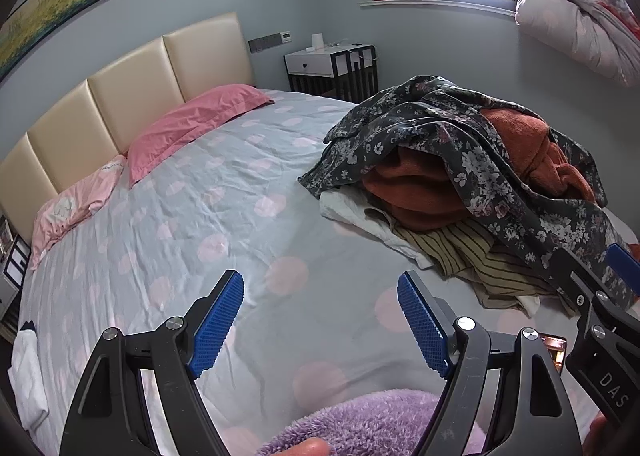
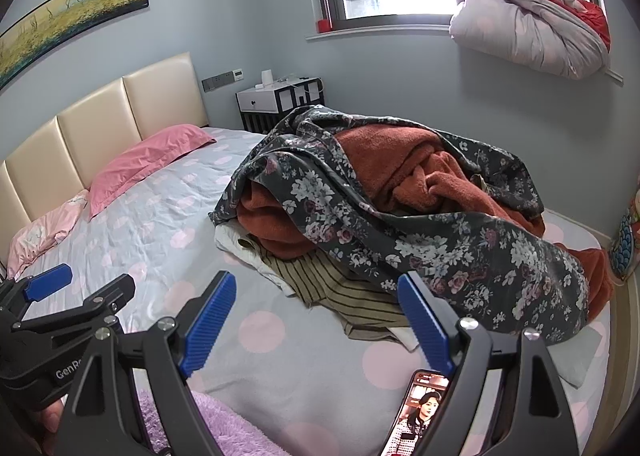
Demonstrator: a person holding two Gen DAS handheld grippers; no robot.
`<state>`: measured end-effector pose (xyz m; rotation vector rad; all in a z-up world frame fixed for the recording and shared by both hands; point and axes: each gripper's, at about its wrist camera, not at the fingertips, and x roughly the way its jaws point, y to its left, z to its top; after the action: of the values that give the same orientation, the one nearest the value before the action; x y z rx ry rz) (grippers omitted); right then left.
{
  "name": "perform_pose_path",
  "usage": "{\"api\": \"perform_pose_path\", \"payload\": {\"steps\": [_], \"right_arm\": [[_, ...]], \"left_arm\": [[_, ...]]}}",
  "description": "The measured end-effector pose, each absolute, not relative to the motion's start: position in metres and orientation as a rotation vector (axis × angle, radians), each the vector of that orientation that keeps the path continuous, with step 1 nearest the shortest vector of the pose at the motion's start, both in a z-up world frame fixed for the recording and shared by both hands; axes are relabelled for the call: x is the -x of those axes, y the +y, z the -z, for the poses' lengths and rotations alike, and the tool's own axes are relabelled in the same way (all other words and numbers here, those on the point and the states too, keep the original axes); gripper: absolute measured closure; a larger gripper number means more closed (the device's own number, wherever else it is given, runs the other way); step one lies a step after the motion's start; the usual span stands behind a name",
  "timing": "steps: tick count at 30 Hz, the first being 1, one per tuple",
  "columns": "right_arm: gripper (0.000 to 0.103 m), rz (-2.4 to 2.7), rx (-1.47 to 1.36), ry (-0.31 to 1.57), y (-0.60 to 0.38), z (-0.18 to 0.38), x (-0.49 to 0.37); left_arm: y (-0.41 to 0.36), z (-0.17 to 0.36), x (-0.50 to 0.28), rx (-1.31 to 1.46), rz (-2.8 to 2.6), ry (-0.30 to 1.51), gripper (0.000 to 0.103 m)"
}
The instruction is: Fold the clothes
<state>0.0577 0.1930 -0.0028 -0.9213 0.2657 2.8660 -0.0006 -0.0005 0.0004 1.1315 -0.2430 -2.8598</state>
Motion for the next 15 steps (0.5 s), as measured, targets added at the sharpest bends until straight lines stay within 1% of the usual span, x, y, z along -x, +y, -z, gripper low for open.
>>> {"api": "perform_pose_path", "payload": {"steps": [7, 15], "right_arm": [[0.02, -2.886, 0.918, 0.275, 0.195, 0.001, -0.058], [0.02, -2.901, 0.932, 0.247, 0.185, -0.003, -0.054]], "left_arm": [[-0.011, -0.003, -0.001, -1.154, 2.885, -0.116, 0.022], [-0.009, -0.006, -0.005, -1.12, 2.882, -0.154, 0.022]]}}
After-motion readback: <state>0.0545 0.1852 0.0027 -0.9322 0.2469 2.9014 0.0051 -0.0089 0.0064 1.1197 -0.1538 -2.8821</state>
